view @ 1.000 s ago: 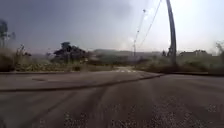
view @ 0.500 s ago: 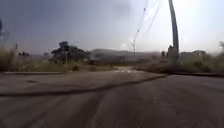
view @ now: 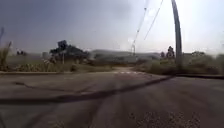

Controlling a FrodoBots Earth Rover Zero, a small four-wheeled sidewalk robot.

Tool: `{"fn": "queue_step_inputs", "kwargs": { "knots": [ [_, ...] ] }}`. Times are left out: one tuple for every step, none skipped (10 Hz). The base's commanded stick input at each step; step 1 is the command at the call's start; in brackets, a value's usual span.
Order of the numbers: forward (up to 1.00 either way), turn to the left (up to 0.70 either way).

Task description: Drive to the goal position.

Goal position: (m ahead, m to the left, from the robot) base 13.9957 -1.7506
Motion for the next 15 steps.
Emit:
{"fn": "queue_step_inputs", "kwargs": {
  "knots": [
    [0.85,0.0],
    [0.85,0.0],
    [0.85,0.0],
    [0.85,0.0],
    [0.85,0.0],
    [0.85,0.0],
    [0.85,0.0],
    [0.85,0.0],
    [0.85,0.0],
    [0.85,0.0],
    [0.85,0.0],
    [0.85,0.0],
    [0.85,0.0],
    [0.85,0.0],
    [0.85,0.0]
  ]
}}
